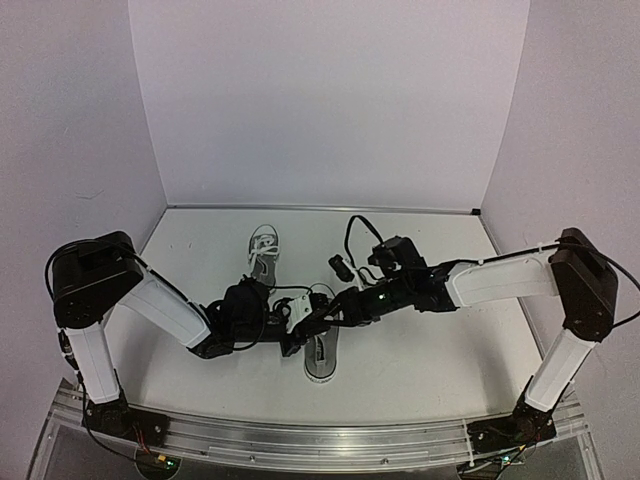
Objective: Tie the shoes
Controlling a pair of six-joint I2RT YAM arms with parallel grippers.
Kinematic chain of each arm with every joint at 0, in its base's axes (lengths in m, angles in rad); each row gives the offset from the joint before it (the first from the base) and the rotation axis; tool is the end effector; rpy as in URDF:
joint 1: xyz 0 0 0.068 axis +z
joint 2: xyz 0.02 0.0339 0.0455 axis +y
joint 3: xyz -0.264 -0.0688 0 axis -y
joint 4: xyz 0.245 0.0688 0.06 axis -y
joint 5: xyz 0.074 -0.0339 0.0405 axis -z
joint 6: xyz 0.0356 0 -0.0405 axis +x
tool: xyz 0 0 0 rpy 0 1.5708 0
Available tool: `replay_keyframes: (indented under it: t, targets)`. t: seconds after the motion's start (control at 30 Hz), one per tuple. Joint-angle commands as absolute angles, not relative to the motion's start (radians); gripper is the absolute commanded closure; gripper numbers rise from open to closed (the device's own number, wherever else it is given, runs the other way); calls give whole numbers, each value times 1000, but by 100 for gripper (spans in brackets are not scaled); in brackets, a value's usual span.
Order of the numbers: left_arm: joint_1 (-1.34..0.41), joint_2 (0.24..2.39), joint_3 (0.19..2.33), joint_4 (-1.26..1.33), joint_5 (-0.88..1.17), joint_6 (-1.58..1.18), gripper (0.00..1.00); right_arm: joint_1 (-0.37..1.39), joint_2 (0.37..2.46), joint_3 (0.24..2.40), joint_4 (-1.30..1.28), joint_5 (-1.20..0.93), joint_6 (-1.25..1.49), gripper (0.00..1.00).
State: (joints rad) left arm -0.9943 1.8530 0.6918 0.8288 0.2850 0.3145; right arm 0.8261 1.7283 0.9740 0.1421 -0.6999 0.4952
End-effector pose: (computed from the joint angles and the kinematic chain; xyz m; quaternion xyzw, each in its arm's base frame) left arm 0.1815 -0.2975 0.1309 0.5561 0.5894 -0.3006 0.5031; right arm 0.2298 0.2831 0.1920 -0.2932 0.7961 0.5060 0.1554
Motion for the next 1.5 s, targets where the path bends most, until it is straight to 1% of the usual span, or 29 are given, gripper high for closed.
replay_keyframes:
  t: [0.0,0.07,0.23,0.3,0.43,0.5,0.73,0.9,1.2,1.47]
  targets:
    - [-996,1834,716,841,274,319,100,832,1739,1019,155,-672,493,72]
    - [-996,1831,718,834,267,320,100,832,1744,1024,151,-668,491,78]
    - [-996,1802,709,824,246,315,98,833,1746,1035,124,-648,471,100]
    - [-996,1776,699,812,227,312,94,833,1744,1037,111,-640,463,100]
    - [-991,1695,705,664,182,321,70,832,1734,1040,91,-618,448,100]
    - [-975,1638,715,536,183,324,62,832,1729,1043,82,-606,441,100]
    - [-822,1477,709,244,197,292,49,833,1729,1052,71,-595,429,100]
    - [-771,1537,773,84,156,292,49,831,1729,1058,69,-596,428,100]
    - [-770,1698,918,-124,213,292,53,833,1726,1056,69,-592,428,100]
    - [-770,1790,986,-157,236,294,52,833,1727,1054,69,-592,429,100]
